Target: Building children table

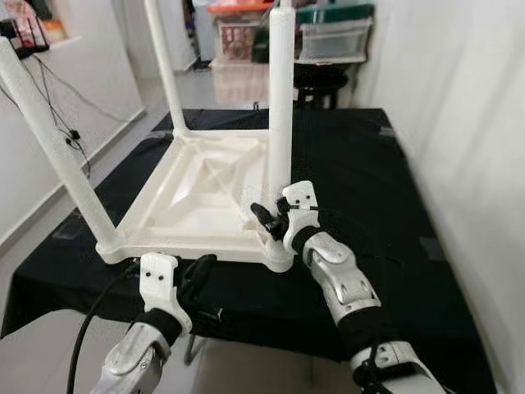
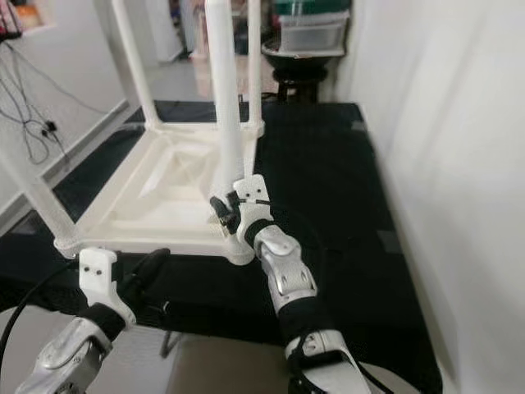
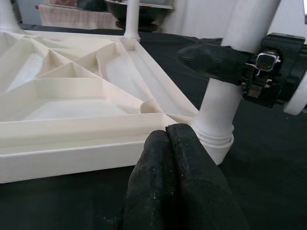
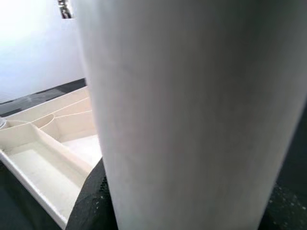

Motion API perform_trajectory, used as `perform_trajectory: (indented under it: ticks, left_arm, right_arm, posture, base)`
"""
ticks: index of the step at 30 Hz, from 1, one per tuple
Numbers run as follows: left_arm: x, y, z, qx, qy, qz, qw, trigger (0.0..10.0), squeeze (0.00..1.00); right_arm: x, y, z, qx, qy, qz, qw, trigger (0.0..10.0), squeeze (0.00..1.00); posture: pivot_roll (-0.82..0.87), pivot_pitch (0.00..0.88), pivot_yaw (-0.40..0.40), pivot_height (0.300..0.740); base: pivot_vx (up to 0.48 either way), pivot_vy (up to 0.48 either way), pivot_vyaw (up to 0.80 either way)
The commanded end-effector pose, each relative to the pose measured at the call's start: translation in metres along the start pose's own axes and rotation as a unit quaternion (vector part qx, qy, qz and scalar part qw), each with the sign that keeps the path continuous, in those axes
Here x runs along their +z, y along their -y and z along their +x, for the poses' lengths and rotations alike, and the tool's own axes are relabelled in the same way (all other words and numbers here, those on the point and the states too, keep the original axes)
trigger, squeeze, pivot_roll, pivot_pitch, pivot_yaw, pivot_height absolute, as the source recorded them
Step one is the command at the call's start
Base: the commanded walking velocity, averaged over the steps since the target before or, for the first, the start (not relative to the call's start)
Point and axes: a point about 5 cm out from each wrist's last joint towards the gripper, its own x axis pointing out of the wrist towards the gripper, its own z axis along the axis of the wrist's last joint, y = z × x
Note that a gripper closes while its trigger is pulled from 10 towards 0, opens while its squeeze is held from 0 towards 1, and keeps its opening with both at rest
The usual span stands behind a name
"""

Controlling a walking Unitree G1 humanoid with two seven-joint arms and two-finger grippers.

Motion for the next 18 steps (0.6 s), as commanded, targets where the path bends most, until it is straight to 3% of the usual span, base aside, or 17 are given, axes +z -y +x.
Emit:
perform_trajectory:
  ticks: [1, 3, 4, 5, 10, 11, 12, 13, 16, 17, 18]
  left_arm:
    - [-0.001, -0.001, 0.001, 0.003, -0.004, 0.005, 1.0, 10.0, 0.0]
    - [-0.001, -0.001, 0.0, 0.005, -0.003, 0.005, 1.0, 10.0, 0.0]
    - [-0.001, -0.001, 0.0, 0.006, -0.002, 0.003, 1.0, 10.0, 0.0]
    - [-0.001, -0.001, 0.0, 0.004, -0.003, 0.002, 1.0, 10.0, 0.0]
    - [-0.001, -0.002, 0.001, 0.002, -0.004, 0.002, 1.0, 10.0, 0.0]
    - [-0.001, -0.002, 0.001, 0.001, -0.004, 0.002, 1.0, 10.0, 0.0]
    - [-0.001, -0.002, 0.001, 0.001, -0.004, 0.002, 1.0, 10.0, 0.0]
    - [-0.001, -0.002, 0.001, 0.001, -0.005, 0.003, 1.0, 10.0, 0.0]
    - [-0.002, -0.002, 0.001, 0.002, -0.005, 0.003, 1.0, 10.0, 0.0]
    - [-0.002, -0.002, 0.001, 0.002, -0.005, 0.003, 1.0, 10.0, 0.0]
    - [-0.002, -0.002, 0.001, 0.002, -0.005, 0.003, 1.0, 10.0, 0.0]
  right_arm:
    - [-0.017, -0.008, 0.001, 0.021, -0.052, 0.02, 0.998, 10.0, 0.0]
    - [-0.015, -0.01, 0.001, 0.023, -0.051, 0.027, 0.998, 10.0, 0.0]
    - [-0.009, -0.015, 0.002, 0.044, -0.041, 0.031, 0.998, 10.0, 1.0]
    - [0.003, -0.023, 0.003, 0.112, -0.011, 0.042, 0.993, 10.0, 1.0]
    - [0.021, -0.022, 0.004, 0.198, 0.024, 0.026, 0.98, 10.0, 0.98]
    - [0.027, -0.019, 0.005, 0.223, 0.033, 0.012, 0.974, 10.0, 0.65]
    - [0.027, -0.019, 0.005, 0.223, 0.033, 0.012, 0.974, 10.0, 0.65]
    - [0.032, -0.016, 0.005, 0.257, 0.038, 0.0, 0.966, 10.0, 0.0]
    - [0.038, -0.011, 0.003, 0.322, 0.04, -0.029, 0.946, 10.0, 0.0]
    - [0.038, -0.011, 0.003, 0.322, 0.04, -0.029, 0.946, 10.0, 0.0]
    - [0.038, -0.011, 0.003, 0.336, 0.035, -0.036, 0.94, 4.9, 0.0]
  posture:
    - [-0.02, 0.014, 0.028, 0.74]
    - [-0.02, 0.014, 0.028, 0.74]
    - [-0.01, 0.012, 0.028, 0.74]
    - [-0.01, 0.012, 0.029, 0.74]
    - [-0.02, 0.009, 0.036, 0.74]
    - [-0.02, 0.009, 0.036, 0.74]
    - [-0.02, 0.009, 0.036, 0.74]
    - [-0.01, 0.004, 0.034, 0.74]
    - [-0.01, 0.0, 0.032, 0.74]
    - [-0.01, 0.0, 0.032, 0.74]
    - [-0.01, 0.0, 0.032, 0.74]
  base:
    - [0.0, 0.0, 0.0]
    - [0.0, 0.0, 0.0]
    - [0.0, 0.0, 0.0]
    - [0.0, 0.0, 0.0]
    - [0.0, 0.0, 0.0]
    - [0.0, 0.0, 0.0]
    - [0.0, 0.0, 0.0]
    - [0.0, 0.0, 0.0]
    - [0.0, 0.0, 0.0]
    - [0.0, 0.0, 0.0]
    - [0.0, 0.0, 0.0]
